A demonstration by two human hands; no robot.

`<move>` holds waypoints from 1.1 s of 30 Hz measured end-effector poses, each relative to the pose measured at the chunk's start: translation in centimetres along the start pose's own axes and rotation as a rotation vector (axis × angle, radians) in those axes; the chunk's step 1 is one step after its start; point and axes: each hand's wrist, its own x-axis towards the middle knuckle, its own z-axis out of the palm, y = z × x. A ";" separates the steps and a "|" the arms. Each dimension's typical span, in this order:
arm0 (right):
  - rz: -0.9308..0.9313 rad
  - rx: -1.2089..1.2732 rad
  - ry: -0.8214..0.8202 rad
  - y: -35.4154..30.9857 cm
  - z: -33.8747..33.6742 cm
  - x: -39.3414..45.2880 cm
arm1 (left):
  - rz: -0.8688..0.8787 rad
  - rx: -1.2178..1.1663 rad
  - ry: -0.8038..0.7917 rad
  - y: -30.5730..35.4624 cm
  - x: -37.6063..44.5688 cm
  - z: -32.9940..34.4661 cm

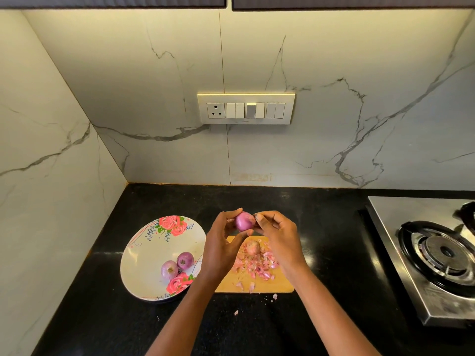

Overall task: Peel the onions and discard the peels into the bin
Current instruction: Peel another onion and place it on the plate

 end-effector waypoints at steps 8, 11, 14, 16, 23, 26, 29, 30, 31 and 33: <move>-0.361 -0.432 -0.158 -1.1 -2.5 1.1 | -0.187 -0.155 -0.122 0.1 1.4 -1.3; -0.524 -0.594 -0.151 -0.9 -3.0 1.5 | -0.196 -0.137 -0.138 0.0 1.5 -1.5; -0.644 -0.774 -0.188 -0.8 -3.6 1.7 | -0.199 -0.104 -0.165 -0.1 1.3 -1.7; -0.705 -0.881 -0.196 -0.8 -3.9 1.7 | -0.204 -0.076 -0.184 -0.1 1.2 -1.8; -0.800 -0.998 -0.235 -0.9 -3.6 1.4 | -0.221 0.003 -0.214 0.2 1.2 -1.9; -0.737 -0.997 -0.226 -0.7 -3.3 1.2 | -0.186 0.033 -0.227 0.2 1.2 -2.0; -0.613 -0.949 -0.203 -0.7 -2.9 0.9 | -0.149 0.016 -0.231 0.3 1.1 -2.1; -0.560 -0.900 -0.190 -0.8 -2.7 0.8 | -0.143 0.005 -0.229 0.3 1.1 -2.2; -0.493 -0.840 -0.177 -1.0 -2.6 0.7 | -0.142 -0.015 -0.228 0.4 1.1 -2.3; -0.337 -0.704 -0.167 -1.4 -2.5 0.7 | -0.154 -0.070 -0.233 0.5 1.1 -2.5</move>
